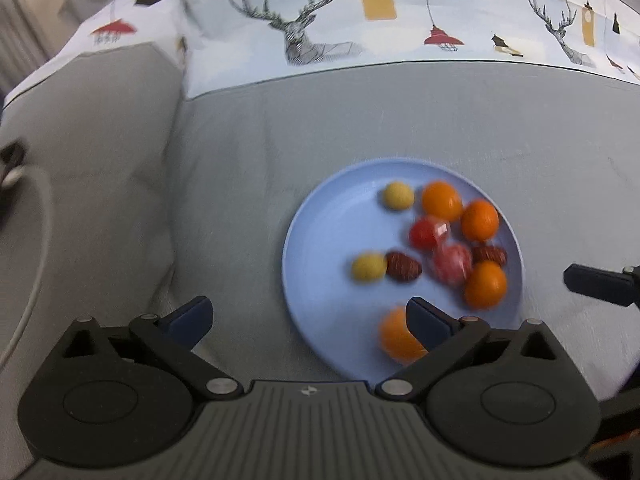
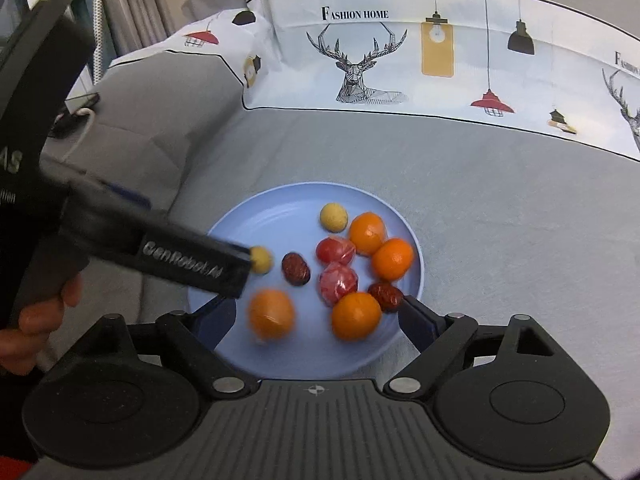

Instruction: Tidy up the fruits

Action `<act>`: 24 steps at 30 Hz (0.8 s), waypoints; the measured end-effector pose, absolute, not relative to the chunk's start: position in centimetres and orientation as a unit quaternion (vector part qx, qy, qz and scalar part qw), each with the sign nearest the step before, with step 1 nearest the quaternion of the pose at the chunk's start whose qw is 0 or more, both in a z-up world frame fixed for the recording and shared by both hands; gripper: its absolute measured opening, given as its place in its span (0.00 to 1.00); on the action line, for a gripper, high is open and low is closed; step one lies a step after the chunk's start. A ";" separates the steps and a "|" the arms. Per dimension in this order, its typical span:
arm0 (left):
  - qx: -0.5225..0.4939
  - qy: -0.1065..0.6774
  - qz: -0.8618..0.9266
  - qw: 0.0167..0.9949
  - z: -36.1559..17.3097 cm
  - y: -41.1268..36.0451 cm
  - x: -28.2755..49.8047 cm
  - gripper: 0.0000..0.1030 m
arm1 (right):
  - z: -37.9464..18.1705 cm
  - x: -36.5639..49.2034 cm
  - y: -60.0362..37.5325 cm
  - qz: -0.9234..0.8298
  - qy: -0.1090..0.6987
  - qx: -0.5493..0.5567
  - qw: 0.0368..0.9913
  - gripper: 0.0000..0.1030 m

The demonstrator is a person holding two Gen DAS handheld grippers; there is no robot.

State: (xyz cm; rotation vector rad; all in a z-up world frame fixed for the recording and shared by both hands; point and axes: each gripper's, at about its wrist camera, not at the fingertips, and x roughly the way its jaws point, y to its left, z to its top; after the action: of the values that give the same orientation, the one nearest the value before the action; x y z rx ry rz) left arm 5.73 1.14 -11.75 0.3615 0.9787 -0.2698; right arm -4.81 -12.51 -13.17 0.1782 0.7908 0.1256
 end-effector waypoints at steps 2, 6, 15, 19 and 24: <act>0.160 0.470 -0.114 0.860 -10.8 2.0 4.2 1.00 | -12.4 -6.2 -12.5 0.060 0.384 0.090 0.917 0.88; 0.137 0.473 -0.097 0.865 -8.6 3.4 1.1 1.00 | -10.7 -9.3 -11.7 0.049 0.363 0.071 0.928 0.90; 0.130 0.438 -0.077 0.886 -5.4 4.9 -4.3 1.00 | -8.2 -14.4 -10.2 0.029 0.330 0.043 0.942 0.96; 0.121 0.435 -0.073 0.889 -4.8 5.6 -5.9 1.00 | -7.2 -16.3 -9.5 0.026 0.314 0.031 0.949 0.97; 0.112 0.433 -0.076 0.891 -4.5 6.0 -7.4 1.00 | -6.3 -17.6 -9.3 0.016 0.297 0.026 0.954 0.97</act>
State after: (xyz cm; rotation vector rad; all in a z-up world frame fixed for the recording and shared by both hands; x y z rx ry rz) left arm -7.42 6.02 -4.54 0.2320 0.8984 -0.1581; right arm -17.64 -9.25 -6.29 0.0534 0.6025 0.0322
